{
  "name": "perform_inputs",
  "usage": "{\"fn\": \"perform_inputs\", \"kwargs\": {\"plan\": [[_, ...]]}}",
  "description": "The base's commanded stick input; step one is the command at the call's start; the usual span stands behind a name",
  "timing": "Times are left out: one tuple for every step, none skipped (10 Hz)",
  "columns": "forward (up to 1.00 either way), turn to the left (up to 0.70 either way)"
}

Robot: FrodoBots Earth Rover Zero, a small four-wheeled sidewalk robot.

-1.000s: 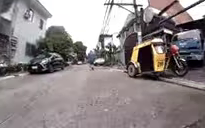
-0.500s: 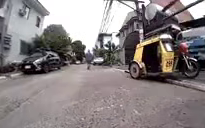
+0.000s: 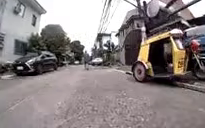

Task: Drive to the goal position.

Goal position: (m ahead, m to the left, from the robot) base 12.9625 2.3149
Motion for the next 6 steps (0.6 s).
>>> {"fn": "perform_inputs", "kwargs": {"plan": [[1.0,0.0],[1.0,0.0],[1.0,0.0],[1.0,0.0],[1.0,0.0],[1.0,0.0]]}}
